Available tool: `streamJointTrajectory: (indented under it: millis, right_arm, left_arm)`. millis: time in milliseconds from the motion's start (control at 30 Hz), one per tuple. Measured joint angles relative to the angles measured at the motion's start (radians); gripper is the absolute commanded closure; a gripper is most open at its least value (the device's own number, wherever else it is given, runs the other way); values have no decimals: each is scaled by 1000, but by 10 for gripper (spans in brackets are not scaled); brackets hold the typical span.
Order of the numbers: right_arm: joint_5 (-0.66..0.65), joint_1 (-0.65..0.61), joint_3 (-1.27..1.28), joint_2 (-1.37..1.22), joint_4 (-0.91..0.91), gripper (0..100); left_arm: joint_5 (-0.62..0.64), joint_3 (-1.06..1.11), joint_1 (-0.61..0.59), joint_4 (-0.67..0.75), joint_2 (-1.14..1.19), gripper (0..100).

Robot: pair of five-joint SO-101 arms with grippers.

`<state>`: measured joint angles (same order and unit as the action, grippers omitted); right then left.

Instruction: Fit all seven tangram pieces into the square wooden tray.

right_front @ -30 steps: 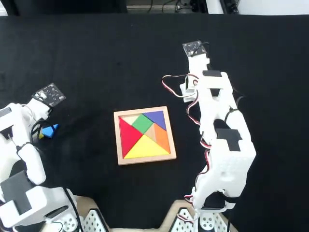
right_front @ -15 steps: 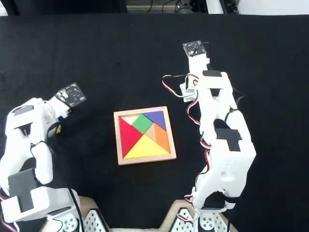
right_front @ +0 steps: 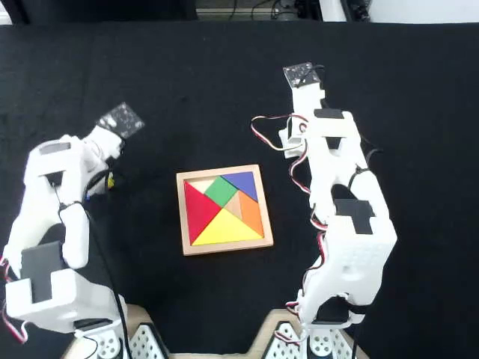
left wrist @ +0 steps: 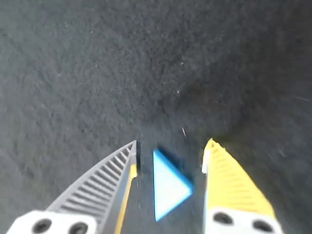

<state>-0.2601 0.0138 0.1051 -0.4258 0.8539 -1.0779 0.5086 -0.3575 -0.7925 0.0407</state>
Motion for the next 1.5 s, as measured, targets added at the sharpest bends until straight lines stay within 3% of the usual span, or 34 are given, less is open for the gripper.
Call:
streamJointTrajectory:
  millis: [200, 433, 767, 1500]
  right_arm:
    - [0, 0, 0, 0, 0, 987]
    - [0, 0, 0, 0, 0, 987]
    - [0, 0, 0, 0, 0, 987]
    - [0, 0, 0, 0, 0, 987]
  left_arm:
    - [-104, -123, -43, -269, -77, 777]
    - [-147, -167, -91, -327, 32, 777]
    - [-144, -413, -130, -479, 259, 777]
    - [-143, -437, -132, -468, 371, 777]
